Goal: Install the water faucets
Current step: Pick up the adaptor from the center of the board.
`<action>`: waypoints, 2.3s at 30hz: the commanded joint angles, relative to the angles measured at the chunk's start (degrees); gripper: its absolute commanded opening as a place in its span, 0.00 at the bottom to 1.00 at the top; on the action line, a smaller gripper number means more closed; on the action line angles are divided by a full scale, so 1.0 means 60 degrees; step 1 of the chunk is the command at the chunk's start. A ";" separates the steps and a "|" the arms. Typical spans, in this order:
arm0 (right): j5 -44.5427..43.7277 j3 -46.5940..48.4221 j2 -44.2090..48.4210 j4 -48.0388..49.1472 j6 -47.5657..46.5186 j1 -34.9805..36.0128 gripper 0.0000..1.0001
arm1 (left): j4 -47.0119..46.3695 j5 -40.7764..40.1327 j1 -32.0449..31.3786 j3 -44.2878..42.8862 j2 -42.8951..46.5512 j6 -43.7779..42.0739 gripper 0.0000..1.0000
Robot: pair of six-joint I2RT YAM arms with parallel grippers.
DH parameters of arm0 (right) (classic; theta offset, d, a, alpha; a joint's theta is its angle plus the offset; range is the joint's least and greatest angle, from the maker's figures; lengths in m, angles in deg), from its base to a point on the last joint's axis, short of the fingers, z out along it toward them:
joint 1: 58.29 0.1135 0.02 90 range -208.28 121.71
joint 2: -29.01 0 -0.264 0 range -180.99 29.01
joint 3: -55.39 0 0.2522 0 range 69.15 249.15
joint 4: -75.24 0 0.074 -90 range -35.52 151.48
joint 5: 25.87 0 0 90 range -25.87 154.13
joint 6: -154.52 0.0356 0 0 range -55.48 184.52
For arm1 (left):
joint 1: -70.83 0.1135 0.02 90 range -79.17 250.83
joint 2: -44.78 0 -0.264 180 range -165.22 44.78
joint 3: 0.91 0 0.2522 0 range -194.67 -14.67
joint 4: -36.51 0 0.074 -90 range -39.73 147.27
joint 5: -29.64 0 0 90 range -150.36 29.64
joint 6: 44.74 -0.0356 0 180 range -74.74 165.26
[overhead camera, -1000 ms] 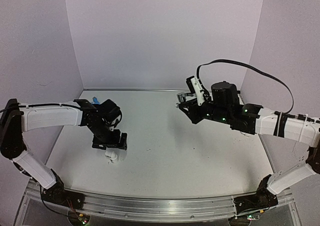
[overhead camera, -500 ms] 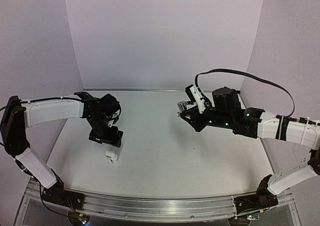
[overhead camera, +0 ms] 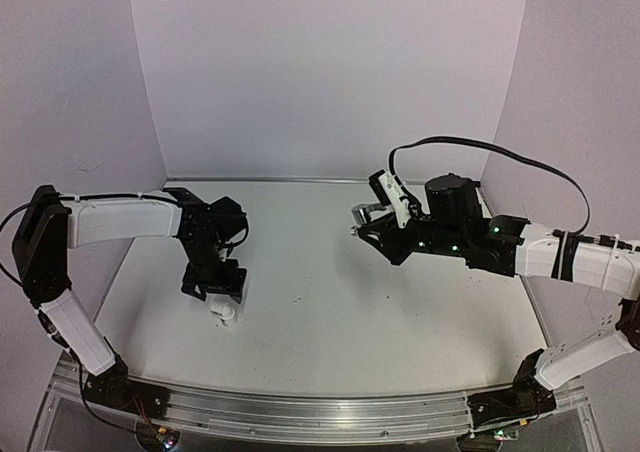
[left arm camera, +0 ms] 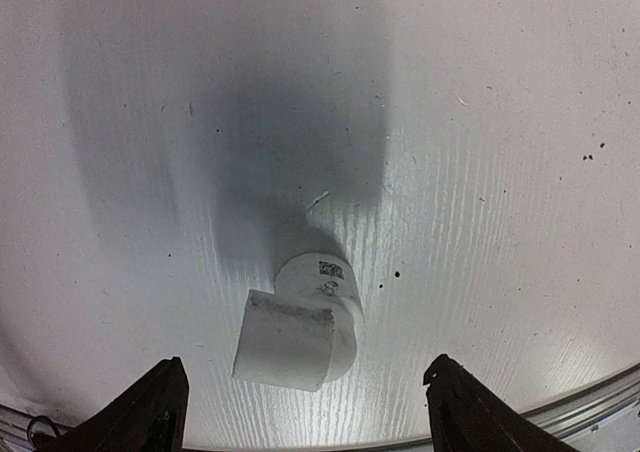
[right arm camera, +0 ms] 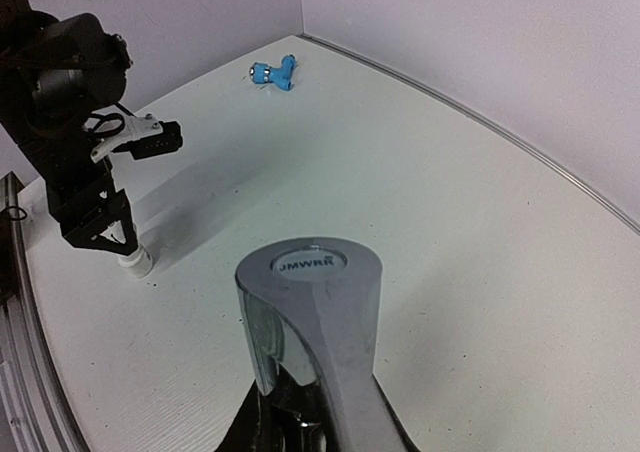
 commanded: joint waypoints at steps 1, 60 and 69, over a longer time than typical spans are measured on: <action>0.0139 0.0154 0.0260 0.0524 0.0010 0.0004 0.00 | 0.0152 -0.0073 -0.0020 -0.0043 -0.0369 0.0443 0.82; 0.1349 -0.0787 0.1762 0.1004 0.0010 0.0004 0.00 | -0.3553 0.2493 0.0887 0.2433 0.0595 -1.4098 0.76; 0.1430 -0.0715 0.1690 0.1019 0.0010 0.0001 0.00 | -0.3553 0.2563 0.0859 0.2423 0.0313 -1.3985 0.65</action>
